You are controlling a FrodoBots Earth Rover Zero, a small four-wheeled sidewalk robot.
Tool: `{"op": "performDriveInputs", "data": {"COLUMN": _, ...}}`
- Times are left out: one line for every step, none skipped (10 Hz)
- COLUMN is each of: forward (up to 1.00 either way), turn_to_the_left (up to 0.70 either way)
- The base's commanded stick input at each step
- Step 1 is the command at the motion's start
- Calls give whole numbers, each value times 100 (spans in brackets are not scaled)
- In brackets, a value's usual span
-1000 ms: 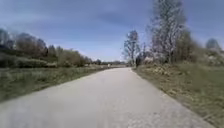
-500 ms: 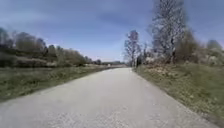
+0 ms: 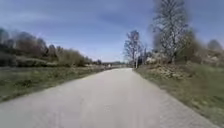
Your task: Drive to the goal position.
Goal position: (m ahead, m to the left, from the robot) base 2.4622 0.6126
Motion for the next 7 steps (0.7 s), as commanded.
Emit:
{"op": "performDriveInputs", "data": {"forward": 85, "turn_to_the_left": 0}}
{"op": "performDriveInputs", "data": {"forward": 85, "turn_to_the_left": 0}}
{"op": "performDriveInputs", "data": {"forward": 85, "turn_to_the_left": 0}}
{"op": "performDriveInputs", "data": {"forward": 85, "turn_to_the_left": 0}}
{"op": "performDriveInputs", "data": {"forward": 85, "turn_to_the_left": 0}}
{"op": "performDriveInputs", "data": {"forward": 85, "turn_to_the_left": 0}}
{"op": "performDriveInputs", "data": {"forward": 85, "turn_to_the_left": 0}}
